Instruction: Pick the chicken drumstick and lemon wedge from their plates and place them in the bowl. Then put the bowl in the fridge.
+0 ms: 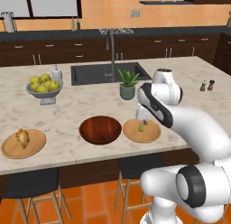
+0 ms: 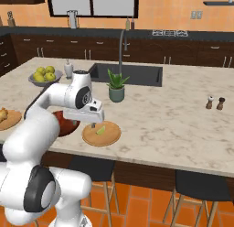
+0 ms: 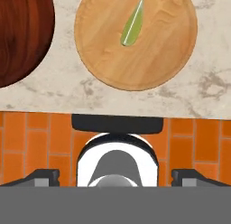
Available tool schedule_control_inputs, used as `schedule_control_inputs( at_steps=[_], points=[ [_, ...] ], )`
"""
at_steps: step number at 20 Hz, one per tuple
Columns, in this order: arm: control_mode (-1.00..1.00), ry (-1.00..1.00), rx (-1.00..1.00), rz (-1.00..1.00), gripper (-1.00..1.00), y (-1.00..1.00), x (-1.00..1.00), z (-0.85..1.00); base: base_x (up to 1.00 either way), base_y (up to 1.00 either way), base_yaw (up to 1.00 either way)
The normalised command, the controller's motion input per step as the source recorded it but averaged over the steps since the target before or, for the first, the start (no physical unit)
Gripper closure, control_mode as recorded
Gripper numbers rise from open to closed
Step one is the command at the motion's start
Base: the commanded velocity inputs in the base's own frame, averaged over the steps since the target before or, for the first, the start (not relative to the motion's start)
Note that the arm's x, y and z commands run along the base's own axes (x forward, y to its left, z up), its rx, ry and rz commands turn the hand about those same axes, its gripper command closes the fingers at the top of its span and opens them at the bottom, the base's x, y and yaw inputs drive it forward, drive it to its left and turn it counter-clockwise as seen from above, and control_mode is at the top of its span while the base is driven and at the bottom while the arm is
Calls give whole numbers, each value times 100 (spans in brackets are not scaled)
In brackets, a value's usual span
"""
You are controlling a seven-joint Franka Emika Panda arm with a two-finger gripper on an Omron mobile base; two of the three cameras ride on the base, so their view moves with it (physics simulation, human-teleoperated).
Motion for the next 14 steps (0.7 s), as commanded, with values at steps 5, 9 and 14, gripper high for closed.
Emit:
schedule_control_inputs(
  at_steps=[5, 9, 14],
  points=[
    [-100, 5, 0, 0, -100, 0, 66, -46, 0, 0, 0],
    [-100, 2, 0, 0, -100, -10, 76, -47, 0, 0, 0],
    [-100, 1, 0, 0, -100, -14, 59, -53, 0, 0, 0]
  ],
)
